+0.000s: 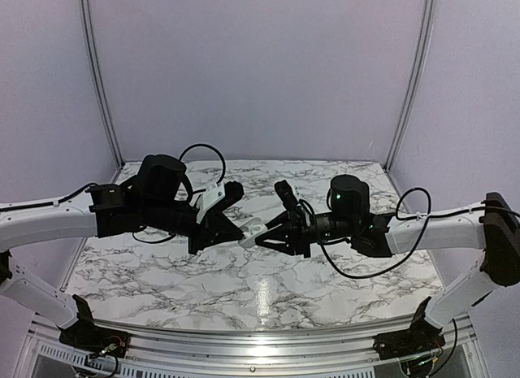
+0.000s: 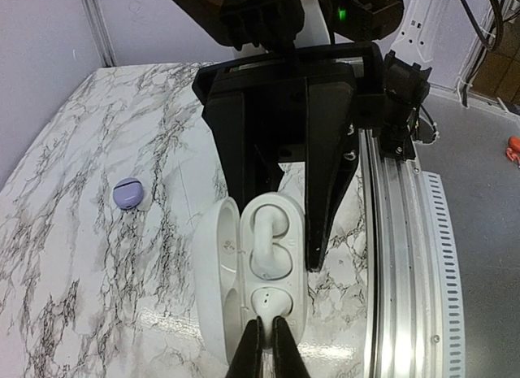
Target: Insert the wireless bluetooth earbuds into the charging case
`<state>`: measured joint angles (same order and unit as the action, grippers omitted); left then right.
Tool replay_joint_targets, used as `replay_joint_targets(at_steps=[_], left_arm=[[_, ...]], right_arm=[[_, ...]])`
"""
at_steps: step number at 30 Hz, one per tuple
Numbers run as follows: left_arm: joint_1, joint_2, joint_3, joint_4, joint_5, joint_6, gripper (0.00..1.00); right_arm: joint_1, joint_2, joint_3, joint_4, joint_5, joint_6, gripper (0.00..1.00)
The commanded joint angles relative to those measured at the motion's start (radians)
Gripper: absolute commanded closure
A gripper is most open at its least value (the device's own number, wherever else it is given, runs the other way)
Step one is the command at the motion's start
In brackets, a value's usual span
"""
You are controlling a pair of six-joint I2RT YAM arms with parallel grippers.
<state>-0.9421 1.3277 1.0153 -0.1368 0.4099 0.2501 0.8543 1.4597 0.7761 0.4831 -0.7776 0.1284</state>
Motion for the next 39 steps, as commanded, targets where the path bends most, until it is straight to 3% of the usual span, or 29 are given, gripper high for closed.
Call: replay_joint_targets(at_steps=[1, 18, 34, 39], left_arm=[[0.011, 0.006, 0.039, -0.062, 0.056, 0.000, 1.00], [0.025, 0.039, 0.072, -0.104, 0.071, -0.016, 1.00], [-0.057, 0.109, 0.126, -0.158, -0.171, 0.007, 1.00], [-0.054, 0.050, 0.121, -0.154, -0.224, 0.012, 0.92]], right_arm=[[0.020, -0.036, 0.017, 0.022, -0.073, -0.075, 1.00], [0.031, -0.048, 0.021, 0.007, -0.105, -0.118, 1.00], [0.034, -0.045, 0.022, 0.041, -0.103, -0.087, 1.00], [0.019, -0.038, -0.007, 0.060, -0.086, -0.056, 1.00]])
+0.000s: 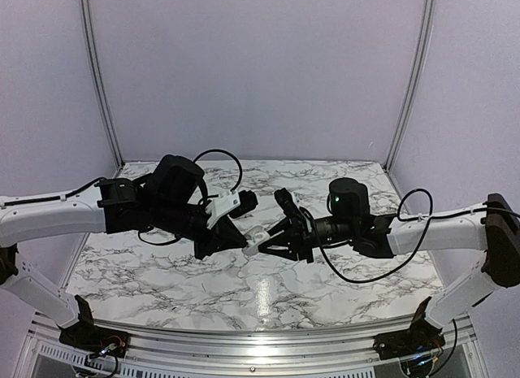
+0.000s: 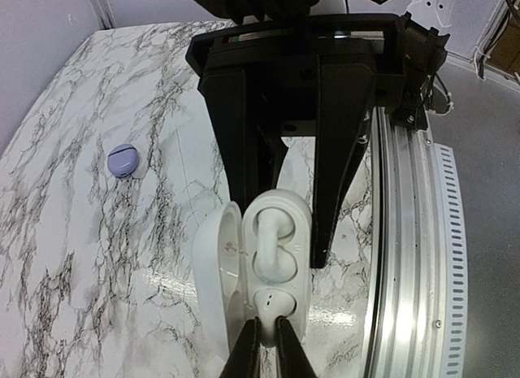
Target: Insert the wireless bluetooth earbuds into the charging case
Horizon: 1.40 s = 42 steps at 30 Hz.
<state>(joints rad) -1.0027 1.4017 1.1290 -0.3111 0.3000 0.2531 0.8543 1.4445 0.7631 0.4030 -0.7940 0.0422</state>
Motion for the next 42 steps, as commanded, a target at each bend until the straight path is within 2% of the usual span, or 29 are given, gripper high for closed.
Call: replay_joint_targets(at_steps=[1, 7, 14, 21, 29, 32, 35, 37, 40, 42], left_arm=[[0.009, -0.036, 0.007, 0.022, -0.117, 0.008, 0.91], [0.021, -0.094, -0.004, 0.027, -0.141, 0.020, 0.78], [0.034, -0.177, -0.053, 0.062, -0.066, 0.028, 0.54], [0.063, -0.159, -0.081, 0.086, 0.008, 0.014, 0.46], [0.060, -0.087, -0.038, 0.110, 0.025, -0.007, 0.58], [0.027, -0.074, -0.038, 0.110, 0.013, 0.026, 0.59], [-0.007, -0.063, -0.040, 0.110, -0.008, 0.048, 0.65], [-0.041, -0.054, -0.039, 0.110, -0.051, 0.066, 0.68], [-0.098, -0.019, -0.034, 0.106, -0.208, 0.105, 0.70], [-0.113, 0.002, -0.031, 0.103, -0.262, 0.110, 0.71]], right_arm=[[0.017, -0.021, 0.000, 0.145, -0.069, 0.037, 1.00], [0.014, -0.013, -0.024, 0.162, -0.065, 0.061, 1.00], [0.009, 0.000, -0.029, 0.171, -0.060, 0.075, 1.00], [0.009, 0.001, -0.017, 0.186, -0.072, 0.085, 1.00], [0.012, 0.013, -0.004, 0.192, -0.103, 0.098, 1.00], [0.011, 0.017, 0.003, 0.189, -0.093, 0.102, 1.00], [0.008, 0.029, 0.017, 0.170, -0.073, 0.113, 1.00], [0.004, 0.045, 0.021, 0.173, -0.059, 0.143, 1.00], [-0.011, 0.077, 0.039, 0.172, -0.054, 0.206, 1.00], [-0.015, 0.098, 0.040, 0.193, -0.061, 0.245, 1.00]])
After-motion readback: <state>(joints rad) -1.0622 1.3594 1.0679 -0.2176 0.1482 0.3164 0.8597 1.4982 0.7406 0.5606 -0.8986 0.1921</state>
